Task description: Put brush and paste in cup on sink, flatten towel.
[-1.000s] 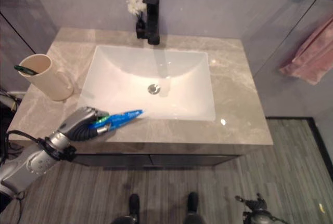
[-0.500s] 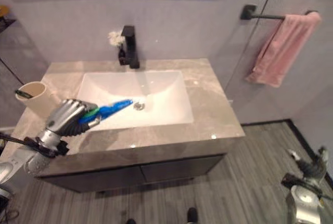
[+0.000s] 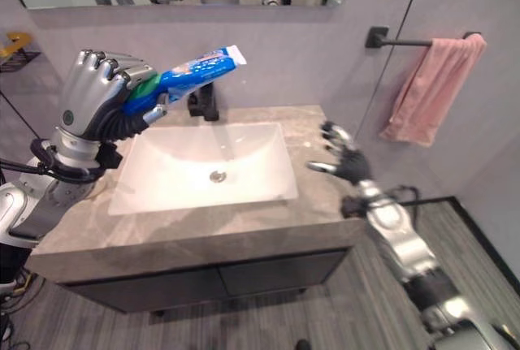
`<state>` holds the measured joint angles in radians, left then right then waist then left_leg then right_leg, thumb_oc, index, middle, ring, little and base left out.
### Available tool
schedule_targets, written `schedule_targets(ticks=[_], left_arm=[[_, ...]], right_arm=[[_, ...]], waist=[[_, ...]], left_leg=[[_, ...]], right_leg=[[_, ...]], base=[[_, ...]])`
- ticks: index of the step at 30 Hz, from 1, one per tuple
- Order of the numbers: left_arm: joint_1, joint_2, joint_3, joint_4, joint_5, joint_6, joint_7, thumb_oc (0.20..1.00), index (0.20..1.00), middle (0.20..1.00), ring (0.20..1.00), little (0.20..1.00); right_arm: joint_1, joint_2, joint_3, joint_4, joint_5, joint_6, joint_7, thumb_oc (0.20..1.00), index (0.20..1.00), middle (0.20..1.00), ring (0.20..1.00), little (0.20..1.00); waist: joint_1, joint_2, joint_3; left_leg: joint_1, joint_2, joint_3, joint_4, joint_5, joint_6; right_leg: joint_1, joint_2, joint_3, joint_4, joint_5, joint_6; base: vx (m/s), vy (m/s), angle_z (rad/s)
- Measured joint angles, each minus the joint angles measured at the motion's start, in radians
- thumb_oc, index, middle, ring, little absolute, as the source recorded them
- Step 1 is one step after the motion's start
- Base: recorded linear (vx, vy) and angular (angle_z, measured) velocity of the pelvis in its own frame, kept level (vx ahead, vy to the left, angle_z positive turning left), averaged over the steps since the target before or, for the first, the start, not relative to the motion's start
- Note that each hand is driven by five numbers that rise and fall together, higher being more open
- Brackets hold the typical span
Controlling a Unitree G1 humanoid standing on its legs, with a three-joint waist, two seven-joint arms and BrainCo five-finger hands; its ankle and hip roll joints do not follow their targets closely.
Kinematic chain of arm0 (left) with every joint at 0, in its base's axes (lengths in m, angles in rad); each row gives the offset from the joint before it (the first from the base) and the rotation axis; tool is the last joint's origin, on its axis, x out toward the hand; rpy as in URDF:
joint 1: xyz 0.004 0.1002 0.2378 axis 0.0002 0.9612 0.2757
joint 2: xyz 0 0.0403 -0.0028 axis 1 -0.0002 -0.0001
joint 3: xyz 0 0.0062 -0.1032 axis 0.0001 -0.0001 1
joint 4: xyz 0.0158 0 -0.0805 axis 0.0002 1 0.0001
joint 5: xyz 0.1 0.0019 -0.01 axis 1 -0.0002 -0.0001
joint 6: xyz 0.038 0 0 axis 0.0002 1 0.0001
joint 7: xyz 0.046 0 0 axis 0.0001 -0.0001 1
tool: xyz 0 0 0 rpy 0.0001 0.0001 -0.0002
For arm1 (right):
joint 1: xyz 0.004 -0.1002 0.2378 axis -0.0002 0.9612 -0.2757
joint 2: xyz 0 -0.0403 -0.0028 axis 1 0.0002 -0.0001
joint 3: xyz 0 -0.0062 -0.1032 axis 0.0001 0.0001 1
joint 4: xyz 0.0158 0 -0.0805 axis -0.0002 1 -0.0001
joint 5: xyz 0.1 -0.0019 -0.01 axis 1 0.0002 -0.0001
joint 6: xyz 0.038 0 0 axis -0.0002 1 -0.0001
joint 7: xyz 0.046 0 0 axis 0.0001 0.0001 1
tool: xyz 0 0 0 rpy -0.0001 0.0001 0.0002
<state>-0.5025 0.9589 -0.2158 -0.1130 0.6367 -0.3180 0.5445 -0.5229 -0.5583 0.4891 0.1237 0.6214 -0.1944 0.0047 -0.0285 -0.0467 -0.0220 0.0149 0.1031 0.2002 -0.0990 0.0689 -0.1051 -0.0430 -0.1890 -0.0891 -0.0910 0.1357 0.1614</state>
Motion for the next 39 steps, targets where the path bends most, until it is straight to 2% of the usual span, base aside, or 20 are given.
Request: schedule_targets(ticks=[1, 3, 5, 6, 11, 22, 32, 39], left_arm=[[-0.001, -0.048, 0.006, -0.016, -0.004, -0.001, 0.000, 0.200, 0.200, 0.200, 0.200, 0.200], [0.004, -0.092, 0.006, -0.065, -0.029, -0.010, 0.002, 0.200, 0.200, 0.200, 0.200, 0.200], [0.035, -0.120, 0.022, -0.117, -0.053, -0.014, 0.011, 0.200, 0.200, 0.200, 0.200, 0.200], [0.042, -0.126, 0.022, -0.127, -0.059, -0.022, 0.019, 0.200, 0.200, 0.200, 0.200, 0.200], [0.115, -0.156, 0.052, -0.162, -0.118, -0.048, 0.020, 0.200, 0.200, 0.200, 0.200, 0.200], [0.189, -0.182, 0.053, -0.164, -0.162, -0.052, 0.021, 0.200, 0.200, 0.200, 0.200, 0.200], [0.199, -0.203, 0.052, -0.130, -0.199, -0.052, 0.020, 0.200, 0.200, 0.200, 0.200, 0.200], [0.213, -0.222, 0.045, -0.098, -0.228, -0.055, 0.017, 0.200, 0.200, 0.200, 0.200, 0.200]], right_arm=[[-0.047, 0.107, 0.004, 0.001, 0.037, -0.009, 0.011, 1.000, 1.000, 1.000, 1.000, 1.000], [-0.107, 0.220, 0.048, -0.021, 0.061, -0.012, 0.024, 1.000, 1.000, 1.000, 1.000, 1.000], [-0.140, 0.297, 0.062, -0.029, 0.096, -0.030, 0.021, 1.000, 1.000, 1.000, 1.000, 1.000], [-0.150, 0.307, 0.064, -0.035, 0.110, -0.036, 0.023, 1.000, 1.000, 1.000, 1.000, 1.000], [-0.167, 0.309, 0.065, -0.077, 0.210, -0.069, 0.043, 1.000, 1.000, 1.000, 1.000, 1.000], [-0.191, 0.308, 0.064, -0.144, 0.271, -0.115, 0.051, 1.000, 1.000, 1.000, 1.000, 1.000], [-0.198, 0.344, 0.068, -0.161, 0.363, -0.116, 0.086, 1.000, 1.000, 1.000, 1.000, 1.000], [-0.197, 0.353, 0.130, -0.159, 0.426, -0.115, 0.088, 1.000, 1.000, 1.000, 1.000, 1.000]], waist=[[0.008, 0.005, 0.002], [0.039, 0.014, 0.006], [0.059, 0.017, 0.008], [0.067, 0.017, 0.008], [0.098, 0.015, 0.007], [0.104, 0.015, 0.009], [0.103, 0.014, 0.009], [0.099, 0.014, 0.009]], left_leg=[[0.002, 0.001, 0.001, 0.000, -0.001, -0.001], [0.000, 0.000, -0.006, 0.001, -0.002, 0.000], [0.000, -0.003, -0.017, 0.004, -0.002, 0.000], [-0.003, -0.004, -0.023, 0.004, -0.002, 0.000], [-0.013, -0.008, -0.043, 0.004, -0.001, 0.000], [-0.011, -0.005, -0.056, 0.004, -0.001, -0.001], [-0.009, -0.006, -0.054, 0.004, -0.001, -0.001], [-0.007, -0.005, -0.051, 0.004, -0.001, -0.001]], right_leg=[[0.001, 0.002, 0.000, 0.000, 0.000, 0.000], [0.004, 0.000, -0.005, 0.002, -0.002, -0.001], [0.010, -0.002, -0.015, 0.002, -0.004, -0.001], [0.011, -0.003, -0.022, 0.002, -0.004, -0.001], [0.016, -0.006, -0.043, 0.002, -0.010, -0.003], [0.028, -0.004, -0.058, 0.002, -0.016, -0.003], [0.028, -0.003, -0.056, 0.002, -0.017, -0.004], [0.028, -0.002, -0.054, 0.002, -0.017, -0.004]], base=[[0.01, -0.001, 0.04], [0.01, -0.004, 0.09], [0.01, -0.004, 0.13], [0.03, -0.004, 0.18], [0.01, -0.003, 0.12], [0.00, 0.000, 0.03], [0.00, 0.000, 0.00], [0.00, 0.000, 0.00]])
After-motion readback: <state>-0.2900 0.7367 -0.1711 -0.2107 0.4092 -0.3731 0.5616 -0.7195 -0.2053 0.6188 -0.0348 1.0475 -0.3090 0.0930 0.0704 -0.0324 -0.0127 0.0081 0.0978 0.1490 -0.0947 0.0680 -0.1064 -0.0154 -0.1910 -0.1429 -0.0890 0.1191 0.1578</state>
